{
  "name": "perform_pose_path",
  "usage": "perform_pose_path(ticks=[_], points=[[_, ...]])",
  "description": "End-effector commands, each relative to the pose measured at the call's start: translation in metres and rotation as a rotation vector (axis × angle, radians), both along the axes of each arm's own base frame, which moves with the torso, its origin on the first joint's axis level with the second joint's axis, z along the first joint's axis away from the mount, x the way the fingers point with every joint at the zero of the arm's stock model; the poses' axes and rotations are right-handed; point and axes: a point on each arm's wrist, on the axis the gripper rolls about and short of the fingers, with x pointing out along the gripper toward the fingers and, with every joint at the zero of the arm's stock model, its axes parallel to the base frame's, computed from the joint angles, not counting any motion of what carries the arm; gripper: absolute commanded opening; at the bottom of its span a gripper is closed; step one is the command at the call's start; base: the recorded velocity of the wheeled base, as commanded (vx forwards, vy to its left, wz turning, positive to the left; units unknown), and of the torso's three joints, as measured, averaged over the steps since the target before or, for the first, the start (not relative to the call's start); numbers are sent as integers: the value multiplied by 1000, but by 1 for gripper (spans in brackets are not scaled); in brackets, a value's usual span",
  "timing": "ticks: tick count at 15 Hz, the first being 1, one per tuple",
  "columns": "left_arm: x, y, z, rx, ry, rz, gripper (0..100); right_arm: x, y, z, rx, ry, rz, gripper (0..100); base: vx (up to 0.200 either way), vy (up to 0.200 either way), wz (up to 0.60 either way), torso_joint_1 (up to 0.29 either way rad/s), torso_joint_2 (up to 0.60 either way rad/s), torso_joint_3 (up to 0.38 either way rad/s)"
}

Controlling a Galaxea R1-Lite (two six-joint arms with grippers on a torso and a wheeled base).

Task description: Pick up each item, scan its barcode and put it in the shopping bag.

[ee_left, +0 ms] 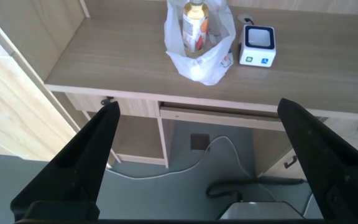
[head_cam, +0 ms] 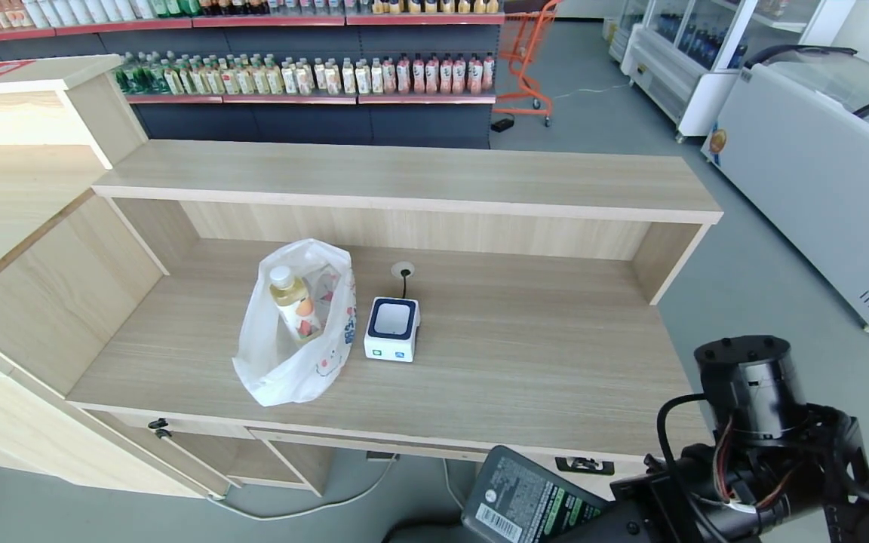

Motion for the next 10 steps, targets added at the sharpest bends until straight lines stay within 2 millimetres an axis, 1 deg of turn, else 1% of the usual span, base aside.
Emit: perform_pose_path(ticks=[1,2,3,6,8,9,10], points=[[0,0,0,0,0,1,100,4,-15,6,15,-23,-61,0,0,0,0,0,0,0],[0,0,0,0,0,-1,100,5,-19,5,12,-28,-75,0,0,0,0,0,0,0],[0,0,0,0,0,1,100,5,-19,4,10,-27,-75,0,0,0,0,0,0,0],[0,0,0,0,0,1,100,12,-14,3,10,-26,-70,0,0,0,0,0,0,0],[0,0,0,0,0,1,100,28,-6,7,21,-49,-71,0,0,0,0,0,0,0],[0,0,0,0,0,-1,100,39,-1,10,32,-66,-72,0,0,0,0,0,0,0],[0,0,0,0,0,1,100,45,7,11,36,-71,-59,0,0,0,0,0,0,0]])
